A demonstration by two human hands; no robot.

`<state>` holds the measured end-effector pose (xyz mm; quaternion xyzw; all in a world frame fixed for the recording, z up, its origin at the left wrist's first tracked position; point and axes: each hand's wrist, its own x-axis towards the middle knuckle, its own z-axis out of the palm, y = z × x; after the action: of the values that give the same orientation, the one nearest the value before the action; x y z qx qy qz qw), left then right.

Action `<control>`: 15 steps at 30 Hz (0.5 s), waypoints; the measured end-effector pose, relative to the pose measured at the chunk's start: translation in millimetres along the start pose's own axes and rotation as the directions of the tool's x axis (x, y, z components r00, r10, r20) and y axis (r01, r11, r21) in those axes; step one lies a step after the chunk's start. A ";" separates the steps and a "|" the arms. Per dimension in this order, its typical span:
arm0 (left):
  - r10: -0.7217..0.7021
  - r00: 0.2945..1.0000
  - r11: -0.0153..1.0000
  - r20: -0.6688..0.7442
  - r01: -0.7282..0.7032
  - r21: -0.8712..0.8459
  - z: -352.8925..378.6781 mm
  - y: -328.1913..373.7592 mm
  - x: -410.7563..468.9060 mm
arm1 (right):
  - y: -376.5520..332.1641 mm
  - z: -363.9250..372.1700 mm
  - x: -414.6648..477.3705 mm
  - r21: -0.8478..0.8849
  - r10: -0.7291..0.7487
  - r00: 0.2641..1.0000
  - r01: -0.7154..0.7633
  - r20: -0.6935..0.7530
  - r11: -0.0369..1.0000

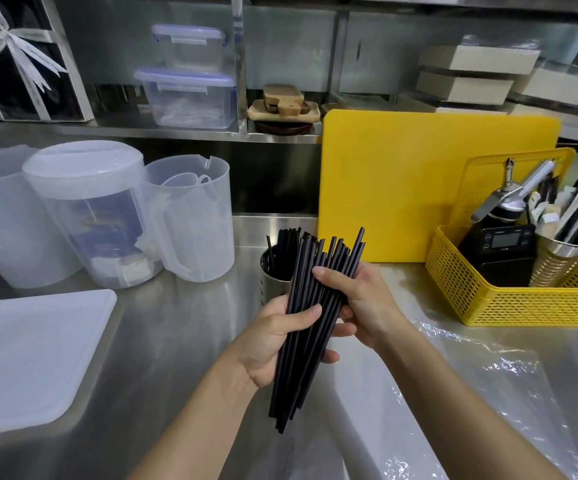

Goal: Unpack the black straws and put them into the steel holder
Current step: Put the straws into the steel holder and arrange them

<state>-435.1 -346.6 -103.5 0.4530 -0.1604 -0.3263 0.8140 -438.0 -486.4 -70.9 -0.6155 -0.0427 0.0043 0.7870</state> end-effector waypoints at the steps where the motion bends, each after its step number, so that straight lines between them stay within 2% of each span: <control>1: 0.003 1.000 1.000 -0.009 -0.003 0.007 -1.2 -0.7 -0.1 | -0.1 1.0 0.2 0.016 -0.002 1.000 0.002 0.012 1.000; 8: -0.001 1.000 1.000 -0.004 0.001 -0.014 -9.9 -3.5 1.2 | 5.1 4.6 5.0 0.013 0.028 0.999 -0.028 -0.037 1.000; 12: 0.008 1.000 1.000 0.017 -0.008 -0.007 -14.3 -4.6 -0.6 | 4.8 1.6 8.1 0.056 0.057 0.998 -0.057 -0.012 0.997; 15: 0.010 1.000 1.000 0.017 -0.010 0.016 -16.3 -4.7 -1.5 | 1.9 -0.9 10.8 0.025 0.051 0.999 -0.051 -0.005 0.998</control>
<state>-429.0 -337.0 -116.2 0.4560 -0.1723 -0.3247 0.8105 -427.1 -486.1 -72.3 -0.6065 -0.0248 0.0233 0.7943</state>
